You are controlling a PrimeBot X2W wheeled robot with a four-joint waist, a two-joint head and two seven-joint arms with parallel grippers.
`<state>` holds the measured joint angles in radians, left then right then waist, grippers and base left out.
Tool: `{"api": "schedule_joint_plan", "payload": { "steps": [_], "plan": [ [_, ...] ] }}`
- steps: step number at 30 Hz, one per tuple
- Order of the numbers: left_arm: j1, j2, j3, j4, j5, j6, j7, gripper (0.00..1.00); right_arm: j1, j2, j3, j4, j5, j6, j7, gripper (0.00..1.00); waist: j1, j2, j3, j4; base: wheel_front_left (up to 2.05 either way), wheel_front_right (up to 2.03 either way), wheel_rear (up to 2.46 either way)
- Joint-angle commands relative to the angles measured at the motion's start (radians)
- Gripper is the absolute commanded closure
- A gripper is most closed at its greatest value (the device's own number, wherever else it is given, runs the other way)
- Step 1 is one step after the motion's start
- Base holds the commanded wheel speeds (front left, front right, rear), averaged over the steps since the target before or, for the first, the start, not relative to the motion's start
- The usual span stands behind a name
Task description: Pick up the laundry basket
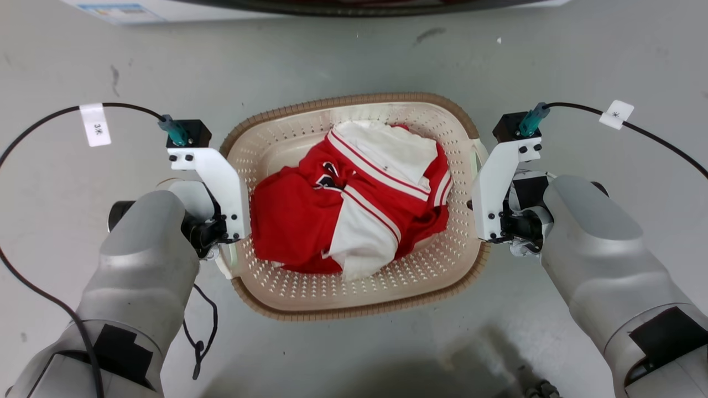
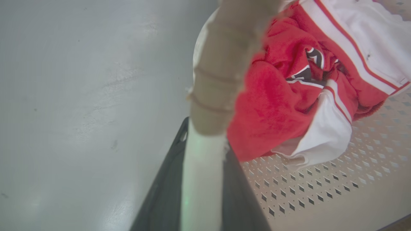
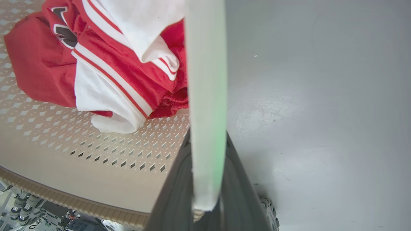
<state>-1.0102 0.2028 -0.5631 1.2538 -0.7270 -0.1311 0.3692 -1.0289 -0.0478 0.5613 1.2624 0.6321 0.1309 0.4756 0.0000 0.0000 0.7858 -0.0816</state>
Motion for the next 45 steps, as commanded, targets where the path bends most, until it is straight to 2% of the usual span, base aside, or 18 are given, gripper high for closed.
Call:
{"api": "schedule_joint_plan", "payload": {
  "steps": [1, 18, 34, 45],
  "plan": [
    [0.007, -0.005, -0.007, 0.001, -0.007, 0.001, 0.022, 1.00, -0.009, -0.004, 0.003, 0.003, 0.010, 0.000, 0.014, 1.00, 0.0000, 0.0000, -0.032, 0.001, 0.00, 0.00, 0.00],
    [0.114, -0.010, -0.040, 0.006, -0.128, 0.001, 0.271, 1.00, 0.071, -0.001, 0.057, 0.016, 0.128, 0.000, 0.270, 1.00, 0.0000, 0.0000, -0.342, -0.001, 0.00, 0.00, 0.00],
    [0.248, -0.032, -0.059, 0.024, -0.174, 0.001, 0.356, 1.00, 0.209, -0.001, 0.086, 0.025, 0.182, 0.000, 0.380, 1.00, 0.0000, 0.0000, -0.637, 0.005, 0.00, 0.00, 0.00],
    [0.341, -0.042, -0.056, 0.030, -0.209, 0.004, 0.419, 1.00, 0.290, 0.000, 0.089, 0.025, 0.187, 0.000, 0.485, 1.00, 0.0000, 0.0000, -0.773, 0.002, 0.00, 0.00, 0.00]
  ]
}}
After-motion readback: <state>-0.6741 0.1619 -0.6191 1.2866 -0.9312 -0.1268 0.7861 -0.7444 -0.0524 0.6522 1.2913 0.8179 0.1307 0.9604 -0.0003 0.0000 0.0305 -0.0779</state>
